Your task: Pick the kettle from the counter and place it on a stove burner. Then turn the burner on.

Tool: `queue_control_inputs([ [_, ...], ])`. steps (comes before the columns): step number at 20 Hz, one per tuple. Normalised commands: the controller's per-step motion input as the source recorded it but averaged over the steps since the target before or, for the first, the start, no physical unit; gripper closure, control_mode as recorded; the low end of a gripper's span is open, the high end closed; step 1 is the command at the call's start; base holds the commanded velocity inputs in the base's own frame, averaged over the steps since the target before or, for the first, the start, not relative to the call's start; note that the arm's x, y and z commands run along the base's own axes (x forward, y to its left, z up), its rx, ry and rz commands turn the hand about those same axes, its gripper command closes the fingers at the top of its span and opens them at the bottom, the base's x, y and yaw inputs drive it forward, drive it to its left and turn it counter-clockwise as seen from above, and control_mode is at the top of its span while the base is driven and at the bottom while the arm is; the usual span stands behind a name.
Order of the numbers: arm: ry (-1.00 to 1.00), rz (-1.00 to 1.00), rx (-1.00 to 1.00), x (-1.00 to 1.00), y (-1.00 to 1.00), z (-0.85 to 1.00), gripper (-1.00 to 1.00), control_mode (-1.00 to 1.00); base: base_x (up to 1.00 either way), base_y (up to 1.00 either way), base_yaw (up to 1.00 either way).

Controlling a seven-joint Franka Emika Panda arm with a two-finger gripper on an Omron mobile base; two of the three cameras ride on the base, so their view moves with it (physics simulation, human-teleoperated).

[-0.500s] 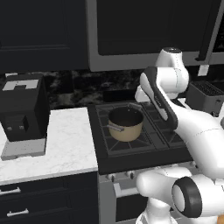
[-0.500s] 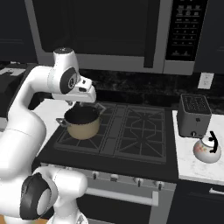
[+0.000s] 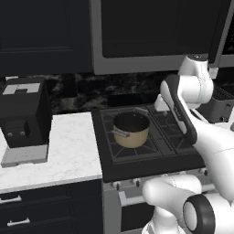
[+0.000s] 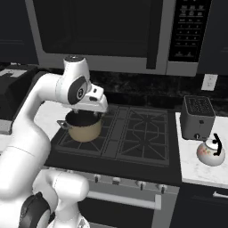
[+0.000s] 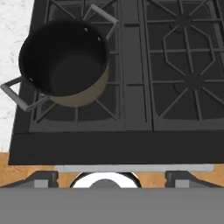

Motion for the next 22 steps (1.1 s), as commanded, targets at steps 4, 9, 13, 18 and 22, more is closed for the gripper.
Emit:
queue_control_inputs([
  [4,-0.07,-0.06,0.03,-0.29,-0.81,-0.25,-1.00,-1.00,0.00,0.00,0.00],
  [9,-0.14,-0.05,0.06,-0.23,-0.90,-0.21,-1.00,-1.00,0.00,0.00,0.00],
  [13,-0.13,0.00,0.03,-0.12,-0.82,-0.14,-1.00,-1.00,0.00,0.00,0.00],
  [18,0.00,-0.01,-0.04,-0.16,-0.84,-0.26,-1.00,-1.00,0.00,0.00,0.00],
  [22,0.00,-0.08,-0.01,-0.08,-0.92,-0.36,-1.00,-1.00,0.00,0.00,0.00],
])
